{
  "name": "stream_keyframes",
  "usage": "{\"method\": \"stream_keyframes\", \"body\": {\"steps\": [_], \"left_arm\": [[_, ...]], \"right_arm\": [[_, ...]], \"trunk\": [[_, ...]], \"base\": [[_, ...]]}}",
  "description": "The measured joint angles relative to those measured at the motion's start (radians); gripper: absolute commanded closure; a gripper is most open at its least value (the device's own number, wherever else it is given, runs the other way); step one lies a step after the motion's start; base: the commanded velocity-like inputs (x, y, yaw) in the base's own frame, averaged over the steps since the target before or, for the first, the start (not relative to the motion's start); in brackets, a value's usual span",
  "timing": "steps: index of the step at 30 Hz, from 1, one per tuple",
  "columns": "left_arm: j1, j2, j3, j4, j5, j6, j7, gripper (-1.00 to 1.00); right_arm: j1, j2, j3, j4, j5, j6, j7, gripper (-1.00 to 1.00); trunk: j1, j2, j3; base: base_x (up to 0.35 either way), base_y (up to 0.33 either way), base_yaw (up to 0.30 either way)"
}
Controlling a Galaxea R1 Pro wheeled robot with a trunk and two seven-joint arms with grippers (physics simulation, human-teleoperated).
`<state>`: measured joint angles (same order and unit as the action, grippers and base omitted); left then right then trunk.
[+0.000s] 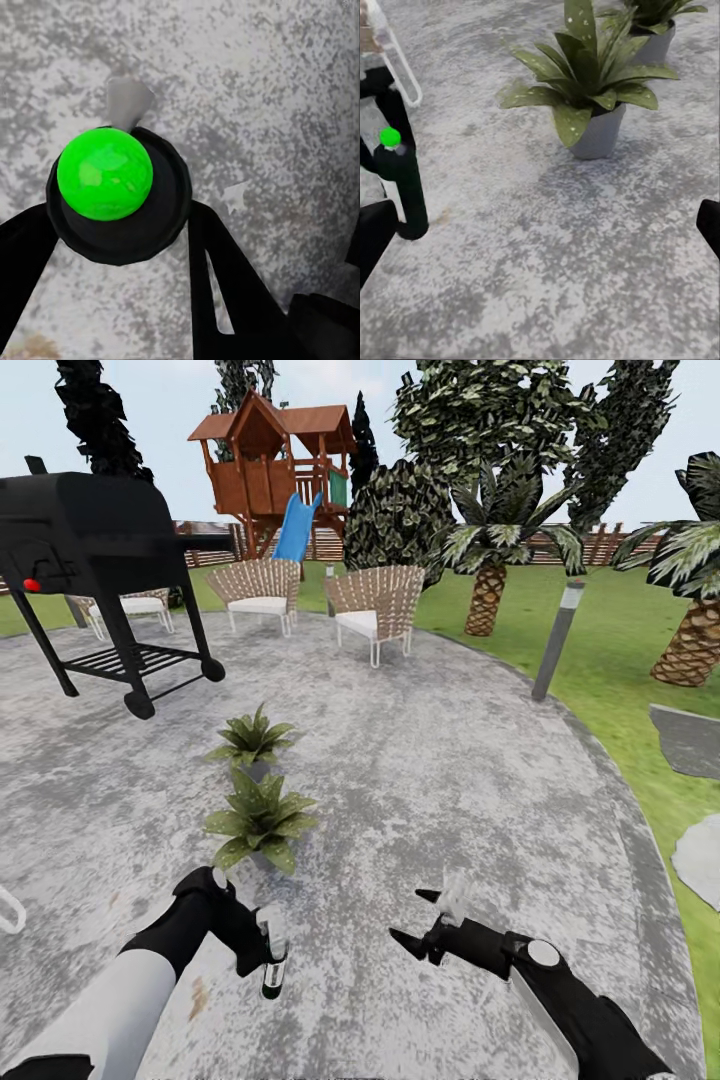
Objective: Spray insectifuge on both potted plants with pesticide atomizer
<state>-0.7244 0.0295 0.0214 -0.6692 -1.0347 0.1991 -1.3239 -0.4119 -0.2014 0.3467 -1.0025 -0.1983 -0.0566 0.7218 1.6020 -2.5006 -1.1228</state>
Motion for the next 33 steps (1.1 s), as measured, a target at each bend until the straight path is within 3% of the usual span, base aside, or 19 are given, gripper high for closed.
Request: {"method": "stream_keyframes", "body": {"steps": [1,2,6,8,13,18,23,31,33], "left_arm": [[0.0,-0.002,0.0,0.0,0.004,-0.03,0.005,1.0],[0.001,-0.006,0.0,0.006,0.018,-0.066,0.009,1.0],[0.001,-0.007,-0.001,0.009,0.023,-0.079,0.009,1.0],[0.001,-0.008,-0.002,0.006,0.023,-0.081,0.009,1.0],[0.0,-0.015,-0.004,-0.001,0.022,-0.082,0.008,1.0],[-0.001,-0.059,-0.005,-0.002,0.024,-0.161,0.006,1.0],[-0.002,-0.098,-0.006,-0.002,0.024,-0.176,0.004,1.0],[-0.004,-0.128,-0.008,-0.003,0.024,-0.179,0.004,1.0],[-0.004,-0.132,-0.007,-0.003,0.024,-0.206,0.003,1.0]], "right_arm": [[0.0,0.0,0.0,-0.016,0.001,0.006,0.024,-1.0],[0.0,0.0,0.0,-0.056,0.002,0.02,0.047,1.0],[0.0,0.003,0.001,-0.114,0.068,0.092,0.057,1.0],[0.0,0.008,0.001,-0.145,0.092,0.108,0.101,1.0],[0.0,0.011,0.002,-0.151,0.099,0.111,0.116,1.0],[0.0,0.012,0.005,-0.15,0.1,0.111,0.12,1.0],[0.0,0.016,0.053,-0.151,0.1,0.111,0.121,1.0],[0.0,0.017,0.056,-0.15,0.101,0.11,0.121,1.0],[0.0,0.017,0.056,-0.15,0.101,0.109,0.121,1.0]], "trunk": [[0.0,0.0,0.0],[0.0,0.0,0.0],[0.0,0.0,0.0],[0.0,0.0,0.0],[0.0,0.0,0.0],[0.0,0.0,0.0],[0.0,0.0,0.0],[0.0,0.0,0.0],[0.0,0.0,0.0]], "base": [[-0.001,-0.001,0.0],[0.0,0.0,0.0],[0.0,0.0,0.0],[0.0,0.0,0.0],[0.0,0.0,0.0],[0.0,0.0,0.0],[0.0,0.0,0.0],[0.0,0.0,0.0],[0.0,0.0,0.0]]}}
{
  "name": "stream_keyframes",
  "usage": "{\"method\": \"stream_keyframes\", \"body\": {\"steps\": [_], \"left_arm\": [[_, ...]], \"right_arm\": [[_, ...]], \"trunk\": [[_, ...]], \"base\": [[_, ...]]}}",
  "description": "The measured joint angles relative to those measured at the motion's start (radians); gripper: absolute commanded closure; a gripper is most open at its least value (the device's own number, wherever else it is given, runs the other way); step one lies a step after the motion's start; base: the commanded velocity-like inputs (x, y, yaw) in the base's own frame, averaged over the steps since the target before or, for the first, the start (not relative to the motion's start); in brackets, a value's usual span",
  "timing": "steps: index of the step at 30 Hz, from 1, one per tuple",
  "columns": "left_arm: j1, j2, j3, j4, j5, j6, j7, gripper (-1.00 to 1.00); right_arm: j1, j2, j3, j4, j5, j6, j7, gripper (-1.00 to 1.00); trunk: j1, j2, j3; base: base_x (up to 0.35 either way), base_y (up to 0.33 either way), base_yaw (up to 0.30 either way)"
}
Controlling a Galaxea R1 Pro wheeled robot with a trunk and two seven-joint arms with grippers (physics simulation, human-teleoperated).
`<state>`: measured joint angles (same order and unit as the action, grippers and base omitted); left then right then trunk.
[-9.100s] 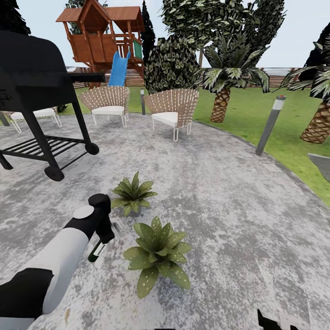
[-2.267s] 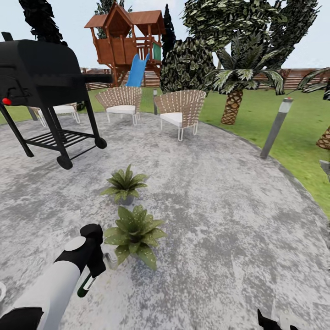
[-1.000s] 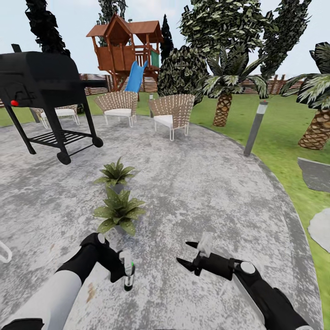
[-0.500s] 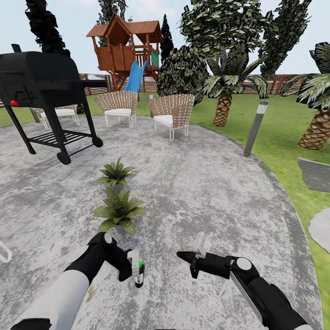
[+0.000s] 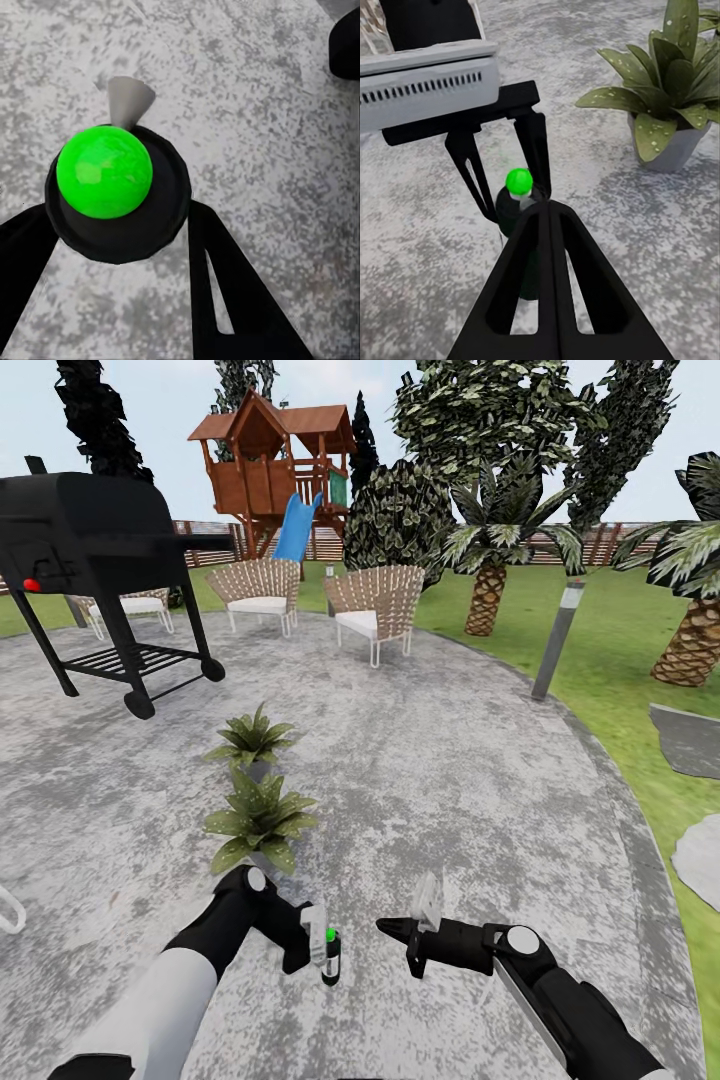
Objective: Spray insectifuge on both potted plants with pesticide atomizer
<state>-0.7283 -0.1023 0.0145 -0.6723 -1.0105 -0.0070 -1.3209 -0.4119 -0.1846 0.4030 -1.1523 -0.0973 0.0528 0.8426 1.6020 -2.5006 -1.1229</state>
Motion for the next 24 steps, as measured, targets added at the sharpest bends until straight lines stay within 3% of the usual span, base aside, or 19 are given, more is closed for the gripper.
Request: {"method": "stream_keyframes", "body": {"steps": [7,15,24], "left_arm": [[0.0,-0.014,0.001,0.0,0.0,-0.037,-0.01,1.0],[-0.002,-0.056,-0.001,0.0,0.0,-0.043,-0.016,1.0],[-0.006,-0.06,-0.001,0.0,0.0,-0.043,-0.017,1.0]], "right_arm": [[0.0,-0.003,-0.001,0.004,0.001,0.0,0.0,1.0],[0.0,-0.005,-0.002,0.006,0.003,-0.001,0.0,1.0],[0.0,-0.008,-0.003,0.01,0.004,-0.001,0.0,1.0]], "trunk": [[0.0,0.0,0.0],[0.0,0.0,0.0],[0.0,0.0,0.0]], "base": [[0.0,0.0,0.0],[0.0,0.0,0.0],[0.0,0.0,0.0]]}}
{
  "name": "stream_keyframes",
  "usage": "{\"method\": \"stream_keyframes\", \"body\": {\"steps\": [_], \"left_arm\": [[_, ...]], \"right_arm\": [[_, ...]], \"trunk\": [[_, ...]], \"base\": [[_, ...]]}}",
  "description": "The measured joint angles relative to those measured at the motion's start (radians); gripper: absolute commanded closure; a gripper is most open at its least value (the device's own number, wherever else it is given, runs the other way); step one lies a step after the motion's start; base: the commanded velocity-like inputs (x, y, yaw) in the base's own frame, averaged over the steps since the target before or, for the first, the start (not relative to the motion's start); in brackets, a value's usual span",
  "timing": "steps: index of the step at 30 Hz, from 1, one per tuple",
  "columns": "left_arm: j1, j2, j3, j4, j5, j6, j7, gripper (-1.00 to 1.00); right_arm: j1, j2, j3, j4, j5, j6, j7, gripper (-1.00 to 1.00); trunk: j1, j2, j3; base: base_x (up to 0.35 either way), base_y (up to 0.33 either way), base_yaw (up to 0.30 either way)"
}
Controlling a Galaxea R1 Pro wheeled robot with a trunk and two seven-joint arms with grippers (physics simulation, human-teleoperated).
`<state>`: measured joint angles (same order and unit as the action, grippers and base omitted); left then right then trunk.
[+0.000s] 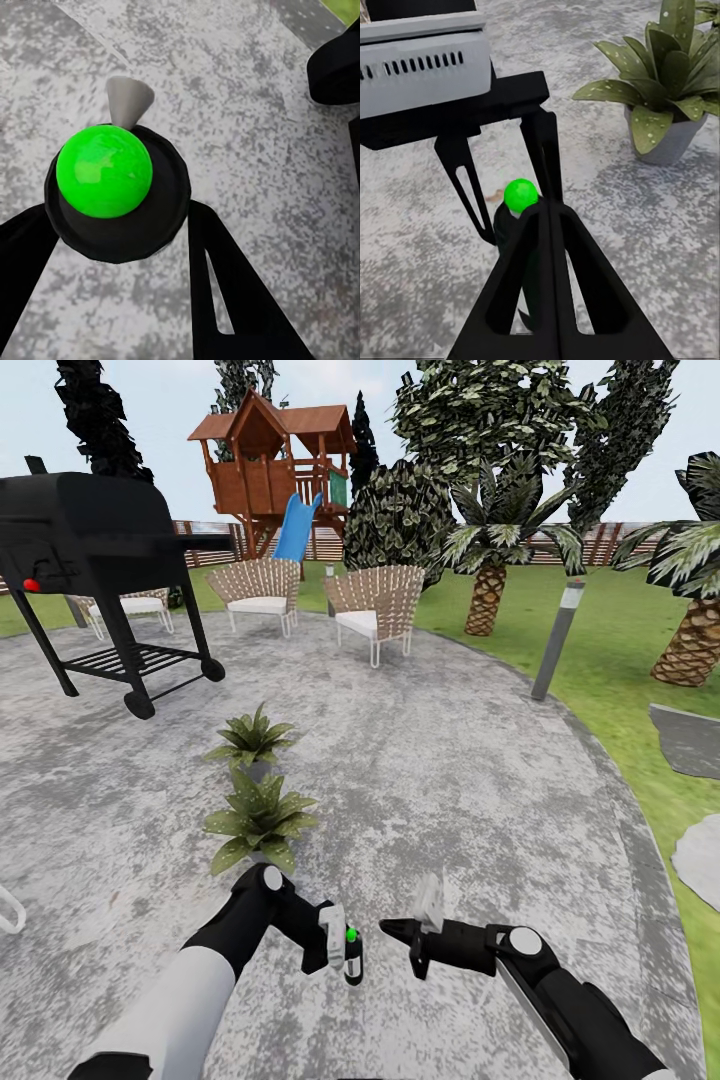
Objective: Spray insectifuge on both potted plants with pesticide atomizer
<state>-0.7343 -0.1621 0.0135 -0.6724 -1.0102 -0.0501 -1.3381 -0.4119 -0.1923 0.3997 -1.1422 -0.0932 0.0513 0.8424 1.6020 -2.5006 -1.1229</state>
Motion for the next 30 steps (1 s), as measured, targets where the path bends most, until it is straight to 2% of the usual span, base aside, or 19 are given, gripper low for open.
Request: {"method": "stream_keyframes", "body": {"steps": [10,14,16,30], "left_arm": [[-0.002,-0.009,-0.003,0.0,0.0,0.0,-0.002,1.0],[-0.002,-0.012,-0.042,-0.001,-0.001,0.003,-0.001,1.0],[-0.002,-0.012,-0.049,-0.001,-0.001,0.004,0.0,1.0],[-0.005,-0.012,-0.054,-0.003,-0.001,0.004,0.0,1.0]], "right_arm": [[0.0,-0.008,-0.003,0.019,-0.001,-0.001,-0.001,1.0],[0.0,-0.008,-0.003,0.019,0.0,0.0,-0.001,1.0],[0.0,-0.008,-0.003,0.019,0.0,0.0,-0.001,1.0],[0.0,-0.008,-0.003,0.027,0.0,0.0,-0.001,1.0]], "trunk": [[0.0,0.0,0.0],[0.0,0.0,0.0],[0.0,0.0,0.0],[0.0,0.0,0.0]], "base": [[0.0,0.0,0.0],[0.0,0.0,0.0],[0.0,0.0,0.0],[0.0,0.0,0.0]]}}
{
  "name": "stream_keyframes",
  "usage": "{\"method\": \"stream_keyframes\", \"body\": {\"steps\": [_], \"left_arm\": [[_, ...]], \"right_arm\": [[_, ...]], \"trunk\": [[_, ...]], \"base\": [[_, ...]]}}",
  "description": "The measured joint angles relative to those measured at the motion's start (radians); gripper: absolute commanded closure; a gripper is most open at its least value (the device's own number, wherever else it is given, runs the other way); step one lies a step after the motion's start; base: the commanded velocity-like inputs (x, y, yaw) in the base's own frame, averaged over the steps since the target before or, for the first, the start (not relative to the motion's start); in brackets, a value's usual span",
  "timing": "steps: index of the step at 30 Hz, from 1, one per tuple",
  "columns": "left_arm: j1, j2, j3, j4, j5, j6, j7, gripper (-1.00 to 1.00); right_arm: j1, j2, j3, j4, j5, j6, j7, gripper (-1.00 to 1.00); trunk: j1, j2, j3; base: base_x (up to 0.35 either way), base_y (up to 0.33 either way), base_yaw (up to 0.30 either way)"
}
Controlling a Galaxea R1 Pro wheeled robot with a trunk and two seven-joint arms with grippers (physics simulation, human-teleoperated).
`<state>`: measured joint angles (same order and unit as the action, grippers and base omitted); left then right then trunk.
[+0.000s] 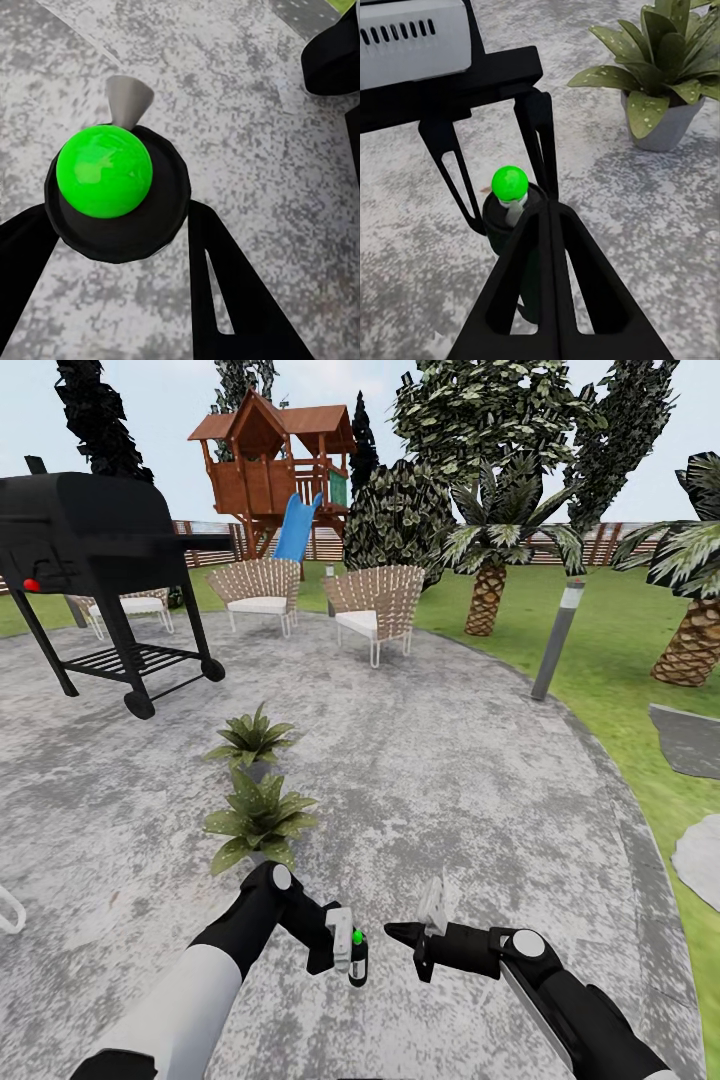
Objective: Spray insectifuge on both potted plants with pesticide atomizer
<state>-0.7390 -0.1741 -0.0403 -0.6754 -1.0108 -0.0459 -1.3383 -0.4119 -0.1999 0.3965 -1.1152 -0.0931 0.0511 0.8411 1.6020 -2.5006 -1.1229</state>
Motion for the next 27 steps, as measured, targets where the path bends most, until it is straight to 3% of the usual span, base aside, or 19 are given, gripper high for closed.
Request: {"method": "stream_keyframes", "body": {"steps": [13,14,17,20,27], "left_arm": [[0.0,0.0,0.0,-0.002,0.003,0.001,0.003,1.0],[0.0,0.0,-0.001,-0.002,0.01,0.001,0.003,1.0],[0.0,0.0,-0.019,-0.001,0.073,0.0,0.005,1.0],[0.001,0.0,-0.072,-0.002,0.094,0.001,0.013,1.0],[0.001,0.0,-0.091,-0.002,0.121,0.002,0.018,1.0]], "right_arm": [[0.0,0.001,0.0,0.008,-0.001,0.0,0.0,1.0],[0.0,0.001,0.0,0.007,-0.001,-0.001,0.0,1.0],[0.0,0.002,0.0,0.007,-0.001,-0.001,0.0,1.0],[0.0,0.002,0.0,0.006,-0.001,0.0,0.0,1.0],[0.0,0.002,0.0,0.006,-0.002,-0.001,0.0,1.0]], "trunk": [[0.0,0.0,0.0],[0.0,0.0,0.0],[0.0,0.0,0.0],[0.0,0.0,0.0],[0.0,0.0,0.0]], "base": [[0.0,0.0,0.0],[0.0,0.0,0.0],[0.0,0.0,0.0],[0.0,0.0,0.0],[0.0,0.0,0.0]]}}
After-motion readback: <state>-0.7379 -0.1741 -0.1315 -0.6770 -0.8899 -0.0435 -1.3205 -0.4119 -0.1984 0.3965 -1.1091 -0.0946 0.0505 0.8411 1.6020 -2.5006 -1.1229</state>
